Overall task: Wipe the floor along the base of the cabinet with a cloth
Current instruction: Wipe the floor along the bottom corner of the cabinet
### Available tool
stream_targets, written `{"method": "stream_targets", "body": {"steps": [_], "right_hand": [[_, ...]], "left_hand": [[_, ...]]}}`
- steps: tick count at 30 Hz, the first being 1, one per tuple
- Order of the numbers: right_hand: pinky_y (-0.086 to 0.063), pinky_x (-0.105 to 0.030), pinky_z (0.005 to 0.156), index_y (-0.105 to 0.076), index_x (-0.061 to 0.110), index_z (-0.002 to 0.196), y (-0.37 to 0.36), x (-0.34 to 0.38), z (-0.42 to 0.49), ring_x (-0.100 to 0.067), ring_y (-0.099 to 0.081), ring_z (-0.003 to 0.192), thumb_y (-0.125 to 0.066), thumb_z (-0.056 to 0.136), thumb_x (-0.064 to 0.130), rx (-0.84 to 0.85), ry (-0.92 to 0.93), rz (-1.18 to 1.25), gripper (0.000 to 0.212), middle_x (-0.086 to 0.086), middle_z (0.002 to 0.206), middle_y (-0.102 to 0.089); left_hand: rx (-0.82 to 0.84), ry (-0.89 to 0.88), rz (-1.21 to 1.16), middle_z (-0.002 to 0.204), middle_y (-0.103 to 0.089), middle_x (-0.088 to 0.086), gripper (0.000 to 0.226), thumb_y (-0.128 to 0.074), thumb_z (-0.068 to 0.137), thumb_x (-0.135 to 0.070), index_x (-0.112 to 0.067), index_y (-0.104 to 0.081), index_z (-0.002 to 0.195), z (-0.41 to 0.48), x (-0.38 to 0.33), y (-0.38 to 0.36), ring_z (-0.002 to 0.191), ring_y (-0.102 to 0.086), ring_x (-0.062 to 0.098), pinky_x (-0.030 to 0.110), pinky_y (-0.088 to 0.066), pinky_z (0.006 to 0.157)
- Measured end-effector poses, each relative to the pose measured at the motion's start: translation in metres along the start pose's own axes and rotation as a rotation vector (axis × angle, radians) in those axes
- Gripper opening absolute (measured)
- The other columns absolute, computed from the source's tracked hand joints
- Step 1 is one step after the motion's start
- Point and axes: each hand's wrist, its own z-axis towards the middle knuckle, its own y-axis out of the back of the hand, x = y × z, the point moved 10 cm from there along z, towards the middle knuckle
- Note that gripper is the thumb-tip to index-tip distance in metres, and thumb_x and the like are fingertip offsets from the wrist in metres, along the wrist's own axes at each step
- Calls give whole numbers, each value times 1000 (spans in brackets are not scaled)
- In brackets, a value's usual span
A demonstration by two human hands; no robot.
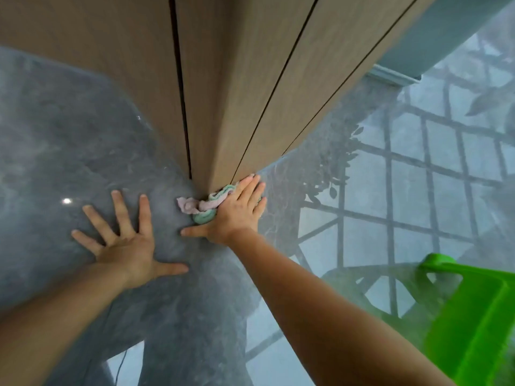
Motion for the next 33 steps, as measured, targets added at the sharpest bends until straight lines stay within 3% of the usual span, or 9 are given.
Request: {"method": "stream_targets", "body": {"steps": [4,7,11,15,17,22,24,27,33], "right_hand": [[15,-47,116,27,1,145,-1,8,-20,-34,29,145,-77,42,77,-4,115,84,166,-19,158,26],[14,-46,117,23,7,148,10,7,-40,-35,26,145,-75,44,78,-146,235,107,160,-19,159,24],[12,-54,119,19,15,150,-19,17,-65,-39,26,145,-69,50,81,-99,425,-48,149,-22,159,23],[10,-57,118,8,17,153,-36,25,-70,-42,20,146,-38,69,88,-121,499,-227,120,-22,161,14],[6,-59,119,3,18,154,-42,29,-73,-42,16,147,-34,73,86,-120,583,-294,112,-21,162,9],[10,-54,120,13,20,152,-57,46,-79,-33,23,147,-32,76,86,-61,824,-465,111,-13,164,9],[7,-53,121,14,16,152,-60,56,-78,-34,21,147,-34,75,86,-34,858,-503,115,-14,164,8],[-2,-52,122,4,10,154,-58,82,-64,-33,11,150,-31,77,84,-46,857,-498,113,-14,164,3],[4,-46,123,10,12,153,-45,149,-4,-29,18,149,-25,75,83,-130,694,-372,111,-14,163,13]], "left_hand": [[-49,-4,-1,131,65,10,162,-53,21,-97,-33,52,125,-2,-3,4,127,44,54,77,7,104],[-65,-13,4,129,66,10,162,-51,19,-98,-33,55,122,2,-2,2,126,46,54,77,9,103],[-94,-19,1,129,66,9,159,-52,18,-96,-36,61,113,8,1,2,123,49,54,79,11,100],[-106,-8,-32,129,67,7,160,-47,9,-95,-38,61,112,11,4,2,113,57,50,79,14,99],[-99,-24,-45,128,67,7,163,-46,8,-97,-36,59,116,13,4,2,109,59,51,79,16,97],[-118,-112,-41,125,68,12,169,-60,15,-92,-30,58,119,16,1,5,104,60,52,79,20,94],[-141,-180,-39,129,66,10,167,-65,20,-89,-34,54,124,13,4,6,111,58,51,75,22,97],[-243,-262,38,143,55,6,159,-53,24,-96,-35,41,137,13,29,11,132,45,43,69,15,110],[-375,-56,-79,149,46,10,160,-34,18,-104,-28,41,138,17,99,27,138,39,35,65,14,111]]}}
